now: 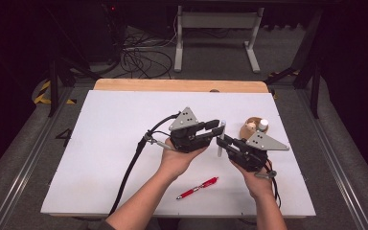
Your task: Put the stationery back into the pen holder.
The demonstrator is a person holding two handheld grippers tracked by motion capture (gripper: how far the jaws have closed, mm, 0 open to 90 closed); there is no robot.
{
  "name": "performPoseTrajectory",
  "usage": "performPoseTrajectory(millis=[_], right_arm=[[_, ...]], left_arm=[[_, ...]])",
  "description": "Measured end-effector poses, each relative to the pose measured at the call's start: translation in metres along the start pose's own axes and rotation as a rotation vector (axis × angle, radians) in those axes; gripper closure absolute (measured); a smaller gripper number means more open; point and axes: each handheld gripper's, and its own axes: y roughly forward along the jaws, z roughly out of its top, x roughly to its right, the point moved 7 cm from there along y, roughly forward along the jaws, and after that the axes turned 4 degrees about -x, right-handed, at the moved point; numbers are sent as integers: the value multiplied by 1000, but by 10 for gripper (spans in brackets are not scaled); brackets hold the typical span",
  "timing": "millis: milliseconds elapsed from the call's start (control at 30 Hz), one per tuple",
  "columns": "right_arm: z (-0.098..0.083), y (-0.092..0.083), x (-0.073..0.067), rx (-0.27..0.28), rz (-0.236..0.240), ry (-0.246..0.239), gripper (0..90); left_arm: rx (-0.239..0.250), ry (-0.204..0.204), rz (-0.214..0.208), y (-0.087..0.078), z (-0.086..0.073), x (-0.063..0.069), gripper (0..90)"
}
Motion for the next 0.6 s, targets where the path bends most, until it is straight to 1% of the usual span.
performPoseTrajectory(millis=[167, 200, 333, 400, 467, 600], right_arm=[[1, -2, 3, 11, -19, -3, 787], [1, -2, 3, 15, -23, -6, 787], [2, -4, 6, 29, -41, -18, 787], [3, -6, 8, 32, -54, -25, 788], [3, -7, 10, 36, -66, -38, 787], [5, -10, 15, 49, -93, -47, 788]], left_arm=[[-9, 13, 14, -6, -2, -1, 626], [-13, 22, 23, -7, -3, -2, 617], [-26, 24, 32, -11, -6, -2, 570], [-32, 18, 32, -12, -7, -1, 546], [-36, 21, 36, -13, -9, -1, 535], [-48, 28, 46, -15, -12, -1, 500]])
